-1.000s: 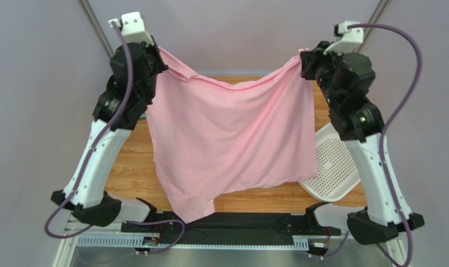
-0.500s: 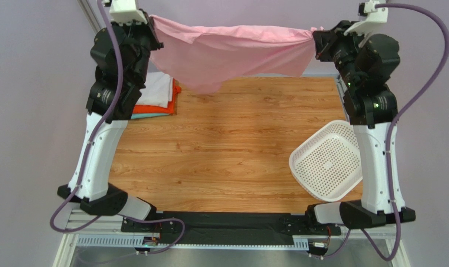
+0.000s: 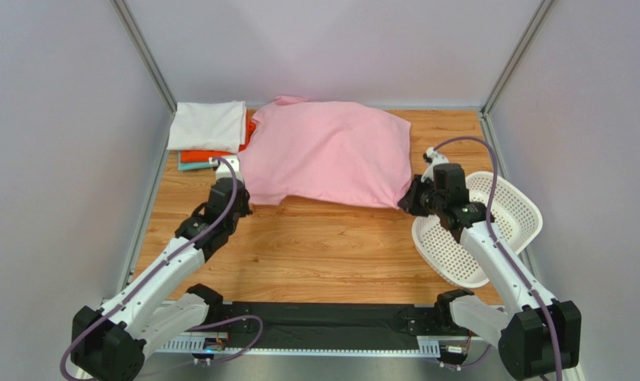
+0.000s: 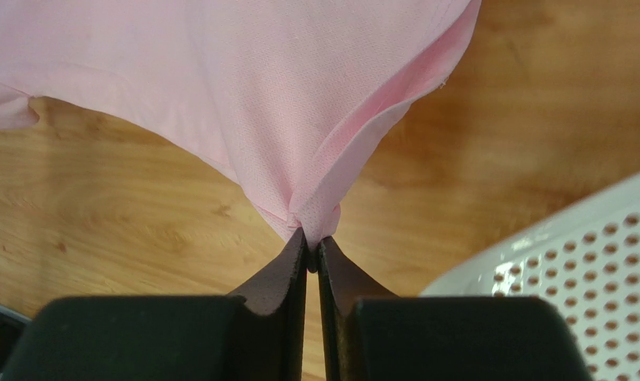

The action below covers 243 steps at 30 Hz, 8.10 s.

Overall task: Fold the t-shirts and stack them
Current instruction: Flatten the tshirt out, then fold the tshirt

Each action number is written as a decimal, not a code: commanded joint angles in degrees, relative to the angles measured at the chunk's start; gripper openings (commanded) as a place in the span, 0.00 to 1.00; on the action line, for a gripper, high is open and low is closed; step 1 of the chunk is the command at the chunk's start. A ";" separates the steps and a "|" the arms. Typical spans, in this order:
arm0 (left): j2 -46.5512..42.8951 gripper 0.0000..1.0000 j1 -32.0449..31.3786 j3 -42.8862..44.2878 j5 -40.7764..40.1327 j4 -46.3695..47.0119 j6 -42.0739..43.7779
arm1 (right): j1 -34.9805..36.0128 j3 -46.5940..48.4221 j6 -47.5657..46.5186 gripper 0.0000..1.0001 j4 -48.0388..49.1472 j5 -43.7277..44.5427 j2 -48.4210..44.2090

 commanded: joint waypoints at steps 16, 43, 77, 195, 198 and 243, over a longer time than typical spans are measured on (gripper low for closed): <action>-5.24 1.00 0.16 1.28 2.68 -17.75 -22.53 | 0.28 1.59 2.02 1.00 -2.02 -6.61 -5.68; 35.73 1.00 3.06 5.43 17.18 -8.07 -27.00 | 19.35 7.93 7.47 1.00 3.08 13.25 29.75; -8.30 0.78 -1.43 -16.82 7.61 -34.88 -50.73 | 19.44 0.11 7.73 1.00 2.90 12.28 19.20; 39.05 0.00 5.43 39.33 1.19 -17.13 -22.87 | 7.49 20.58 -2.02 0.00 -18.63 18.96 27.10; 43.27 0.00 6.22 42.59 1.36 -16.60 -21.39 | 6.26 21.46 -3.25 0.00 -16.88 17.73 30.35; 61.04 1.00 8.24 37.86 27.02 -11.49 -14.43 | 15.74 18.83 2.90 1.00 -4.22 5.77 44.52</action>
